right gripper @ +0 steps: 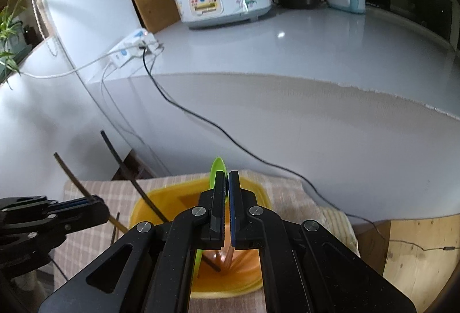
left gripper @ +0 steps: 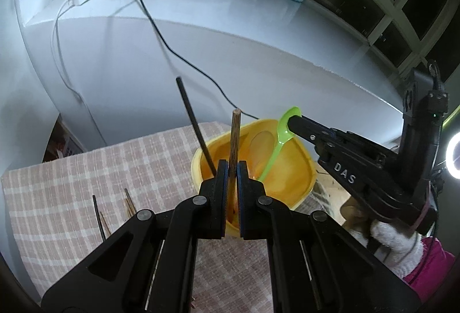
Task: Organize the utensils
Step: 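Open the left tool to drop the wooden chopstick while the right tool releases the green spoon into the container, then move both tools back down to the remaining chopsticks on the cloth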
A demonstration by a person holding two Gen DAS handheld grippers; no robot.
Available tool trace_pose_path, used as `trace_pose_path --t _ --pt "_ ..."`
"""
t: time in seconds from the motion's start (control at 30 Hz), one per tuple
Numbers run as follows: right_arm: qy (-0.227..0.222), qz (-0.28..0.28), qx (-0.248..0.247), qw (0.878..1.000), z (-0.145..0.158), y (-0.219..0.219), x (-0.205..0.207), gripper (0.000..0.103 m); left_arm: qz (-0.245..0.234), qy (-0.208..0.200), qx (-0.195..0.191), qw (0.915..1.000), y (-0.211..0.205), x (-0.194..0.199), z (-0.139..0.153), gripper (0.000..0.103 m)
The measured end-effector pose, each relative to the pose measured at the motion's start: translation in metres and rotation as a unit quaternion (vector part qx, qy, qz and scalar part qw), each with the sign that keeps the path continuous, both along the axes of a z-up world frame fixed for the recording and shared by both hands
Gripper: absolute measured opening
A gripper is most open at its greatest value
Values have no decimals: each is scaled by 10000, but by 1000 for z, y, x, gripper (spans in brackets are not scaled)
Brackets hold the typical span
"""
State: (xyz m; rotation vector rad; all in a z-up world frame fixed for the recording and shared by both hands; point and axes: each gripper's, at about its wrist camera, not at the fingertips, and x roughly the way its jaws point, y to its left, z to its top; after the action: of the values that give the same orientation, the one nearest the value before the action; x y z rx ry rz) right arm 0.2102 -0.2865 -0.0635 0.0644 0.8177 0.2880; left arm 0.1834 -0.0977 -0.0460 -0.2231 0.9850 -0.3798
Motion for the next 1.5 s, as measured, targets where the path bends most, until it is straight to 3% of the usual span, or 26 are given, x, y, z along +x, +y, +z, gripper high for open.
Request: trace_pose_path --t 0.37,0.7,0.83,1.1,1.3,1.5 --pt "448 85 -126 9989 -18 4 0 2 -26 207 31 9998 1 0 -14 4" --pt "570 53 -161 9982 -20 0 -2 2 10 333 -17 9994 1 -4 -15 4" --pt "612 37 -174 9980 -20 -1 -3 3 41 398 -65 9992 4 -5 -16 14" --pt "628 1 -166 9979 -17 -5 -9 6 141 368 -188 9990 14 -13 -9 14" --pt "484 -17 133 9987 0 -10 -25 10 308 176 -352 9988 44 -29 7 14" --pt "388 209 439 9981 15 -5 -52 10 720 144 -386 9966 100 -47 11 14"
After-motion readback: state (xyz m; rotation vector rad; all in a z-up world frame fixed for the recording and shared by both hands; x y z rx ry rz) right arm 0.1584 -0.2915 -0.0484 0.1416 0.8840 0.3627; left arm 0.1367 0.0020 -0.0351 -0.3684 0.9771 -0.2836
